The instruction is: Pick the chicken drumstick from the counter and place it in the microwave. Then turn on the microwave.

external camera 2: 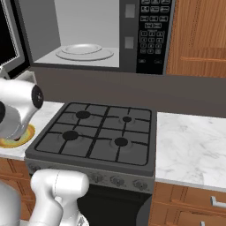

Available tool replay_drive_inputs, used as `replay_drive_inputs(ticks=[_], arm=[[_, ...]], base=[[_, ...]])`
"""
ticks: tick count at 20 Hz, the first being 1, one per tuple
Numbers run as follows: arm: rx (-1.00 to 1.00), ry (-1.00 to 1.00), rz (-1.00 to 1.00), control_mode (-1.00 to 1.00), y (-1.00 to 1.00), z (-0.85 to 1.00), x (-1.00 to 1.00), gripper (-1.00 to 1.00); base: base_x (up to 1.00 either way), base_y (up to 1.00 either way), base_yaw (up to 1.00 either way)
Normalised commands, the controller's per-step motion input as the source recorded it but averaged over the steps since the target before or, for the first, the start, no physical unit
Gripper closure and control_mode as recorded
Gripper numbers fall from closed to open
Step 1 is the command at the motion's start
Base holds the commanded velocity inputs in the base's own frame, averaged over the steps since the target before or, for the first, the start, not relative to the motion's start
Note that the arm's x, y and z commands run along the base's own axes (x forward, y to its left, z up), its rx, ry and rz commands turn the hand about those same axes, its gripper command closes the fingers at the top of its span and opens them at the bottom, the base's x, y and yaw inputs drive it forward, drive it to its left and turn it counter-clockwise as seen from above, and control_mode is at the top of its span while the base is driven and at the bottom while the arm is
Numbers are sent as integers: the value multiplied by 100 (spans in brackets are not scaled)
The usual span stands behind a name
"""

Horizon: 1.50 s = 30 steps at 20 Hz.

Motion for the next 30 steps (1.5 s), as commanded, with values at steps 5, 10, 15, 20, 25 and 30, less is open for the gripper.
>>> replay_drive_inputs(ticks=[5, 10, 15, 20, 25, 30], arm=[[0, 0, -5, -100, 7, 0, -2, -100], [0, 0, -5, -100, 6, 0, 0, -100], [0, 0, -5, -100, 7, 0, -1, -100], [0, 2, -5, -100, 1, 0, -1, -100], [0, 2, -5, -100, 0, 0, -4, -100], [0, 2, -7, -100, 0, 0, -6, -100]], base=[[0, 0, 0], [0, 0, 0], [0, 0, 0], [0, 0, 0], [0, 0, 0], [0, 0, 0]])
